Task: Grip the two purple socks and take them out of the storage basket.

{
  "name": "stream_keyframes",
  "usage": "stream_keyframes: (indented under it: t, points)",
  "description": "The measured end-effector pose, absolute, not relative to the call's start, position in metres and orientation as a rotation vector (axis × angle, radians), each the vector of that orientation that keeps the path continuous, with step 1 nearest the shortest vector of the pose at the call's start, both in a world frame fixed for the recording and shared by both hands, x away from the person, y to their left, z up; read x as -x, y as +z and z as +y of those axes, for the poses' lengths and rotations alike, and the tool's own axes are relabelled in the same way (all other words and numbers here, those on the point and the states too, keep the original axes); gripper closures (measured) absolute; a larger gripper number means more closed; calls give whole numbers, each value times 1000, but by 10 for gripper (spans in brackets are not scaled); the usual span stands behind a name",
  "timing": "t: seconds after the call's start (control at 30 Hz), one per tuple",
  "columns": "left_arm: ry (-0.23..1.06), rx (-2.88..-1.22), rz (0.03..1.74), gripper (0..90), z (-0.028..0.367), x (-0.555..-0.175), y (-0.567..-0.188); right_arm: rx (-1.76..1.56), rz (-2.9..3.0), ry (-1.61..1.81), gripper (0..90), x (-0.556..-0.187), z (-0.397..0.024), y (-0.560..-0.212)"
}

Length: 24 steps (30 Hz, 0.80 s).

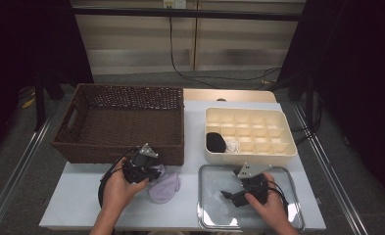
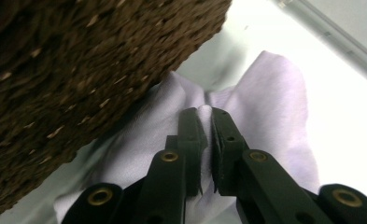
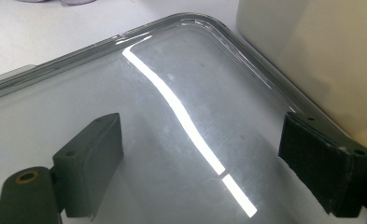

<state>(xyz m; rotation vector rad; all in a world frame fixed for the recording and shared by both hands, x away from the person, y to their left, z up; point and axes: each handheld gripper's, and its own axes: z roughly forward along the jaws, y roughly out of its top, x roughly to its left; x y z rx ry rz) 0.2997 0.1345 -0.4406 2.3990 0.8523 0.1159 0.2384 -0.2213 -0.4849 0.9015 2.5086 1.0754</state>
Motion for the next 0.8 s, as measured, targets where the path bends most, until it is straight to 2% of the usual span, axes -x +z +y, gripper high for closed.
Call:
stream_keyframes:
  t: [0.27,0.7,0.8]
  points:
    - [103,-2356,788,842,129,-293,-426,-901,2509,1075,129,-239,-221,-485]
    - [81,-2342,881,838,168,-278,-434,-901,2508,1076,129,-238,-221,-485]
    - [108,-2329,913,777,174,-277,-435,-902,2508,1076,129,-238,-221,-485]
